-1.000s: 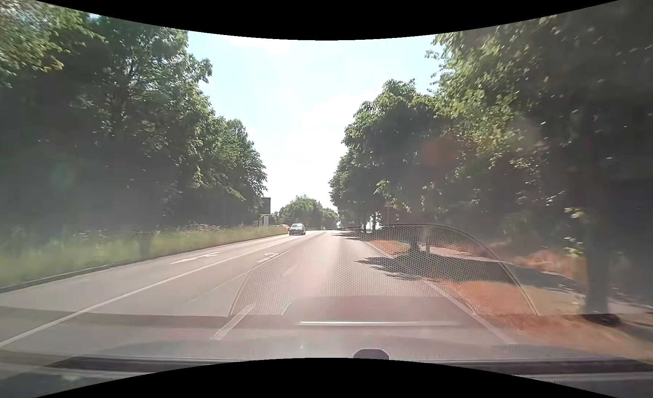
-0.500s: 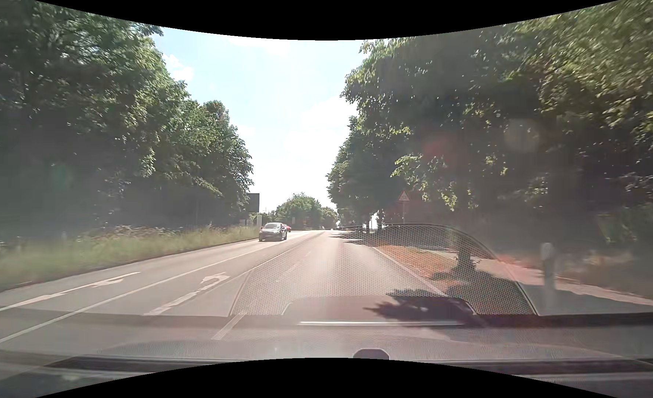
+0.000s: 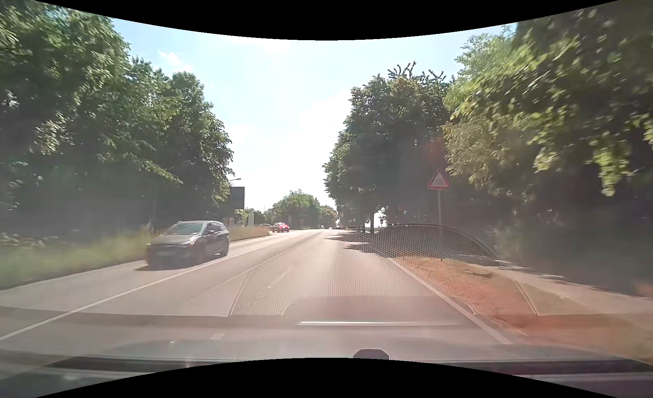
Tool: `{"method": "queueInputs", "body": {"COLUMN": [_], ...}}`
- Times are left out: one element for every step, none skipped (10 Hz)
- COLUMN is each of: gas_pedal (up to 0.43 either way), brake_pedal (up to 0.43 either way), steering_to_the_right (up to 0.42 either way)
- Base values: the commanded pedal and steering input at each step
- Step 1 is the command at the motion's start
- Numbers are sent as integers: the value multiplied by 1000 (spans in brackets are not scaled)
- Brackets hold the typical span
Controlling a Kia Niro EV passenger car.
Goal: Follow the waypoints while adhering to traffic rules and regulations
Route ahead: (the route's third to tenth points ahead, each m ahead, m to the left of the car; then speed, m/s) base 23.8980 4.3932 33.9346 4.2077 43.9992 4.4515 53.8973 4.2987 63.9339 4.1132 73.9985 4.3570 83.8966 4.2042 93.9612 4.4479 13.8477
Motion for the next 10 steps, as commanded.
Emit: {"method": "queueInputs", "body": {"gas_pedal": [260,248,248,240,240,220,220,220,220,189], "brake_pedal": [0,0,0,0,0,0,0,0,0,0], "steering_to_the_right": [-5,-5,-6,-7,-7,-7,-7,-5,-3,-3]}}
